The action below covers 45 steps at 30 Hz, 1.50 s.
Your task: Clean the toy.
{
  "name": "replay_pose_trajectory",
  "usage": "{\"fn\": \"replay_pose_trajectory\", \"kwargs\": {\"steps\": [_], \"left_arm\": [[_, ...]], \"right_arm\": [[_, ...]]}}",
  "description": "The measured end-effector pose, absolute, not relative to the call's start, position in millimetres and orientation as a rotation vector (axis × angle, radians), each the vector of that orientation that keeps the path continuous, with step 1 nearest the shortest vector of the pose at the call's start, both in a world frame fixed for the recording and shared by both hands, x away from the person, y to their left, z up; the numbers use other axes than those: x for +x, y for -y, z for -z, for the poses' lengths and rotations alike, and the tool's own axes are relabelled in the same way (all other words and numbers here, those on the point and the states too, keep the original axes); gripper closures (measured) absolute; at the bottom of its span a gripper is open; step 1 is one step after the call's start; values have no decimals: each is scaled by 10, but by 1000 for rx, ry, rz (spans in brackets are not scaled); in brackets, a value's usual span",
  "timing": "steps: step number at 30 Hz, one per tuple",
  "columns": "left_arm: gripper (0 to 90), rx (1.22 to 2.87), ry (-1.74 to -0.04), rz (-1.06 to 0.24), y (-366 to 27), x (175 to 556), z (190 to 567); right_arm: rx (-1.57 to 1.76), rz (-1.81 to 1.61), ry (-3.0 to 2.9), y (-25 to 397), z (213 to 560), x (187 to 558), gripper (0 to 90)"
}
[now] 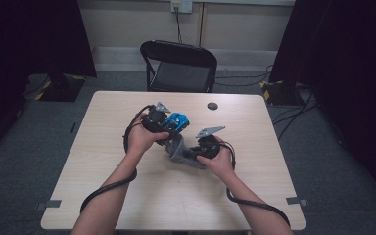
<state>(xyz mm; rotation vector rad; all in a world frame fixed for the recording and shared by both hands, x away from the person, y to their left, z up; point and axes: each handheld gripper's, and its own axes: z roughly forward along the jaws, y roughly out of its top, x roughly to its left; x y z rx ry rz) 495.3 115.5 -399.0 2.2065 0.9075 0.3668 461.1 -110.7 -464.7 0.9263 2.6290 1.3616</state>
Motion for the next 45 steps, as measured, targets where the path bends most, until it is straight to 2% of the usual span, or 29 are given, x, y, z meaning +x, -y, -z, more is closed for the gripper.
{"fn": "replay_pose_trajectory", "kwargs": {"steps": [8,13,45], "left_arm": [[283,2222,-894,-356,-1193,4851,4045],[283,2231,-878,-335,-1176,4790,4086],[283,2233,-818,-309,-1063,4683,4029]], "right_arm": [[1096,-1288,-2484,1510,4549,4843,811],[1130,-1265,-2432,1604,4495,4942,811],[1043,-1349,-2473,1373,4496,4868,811]]}}
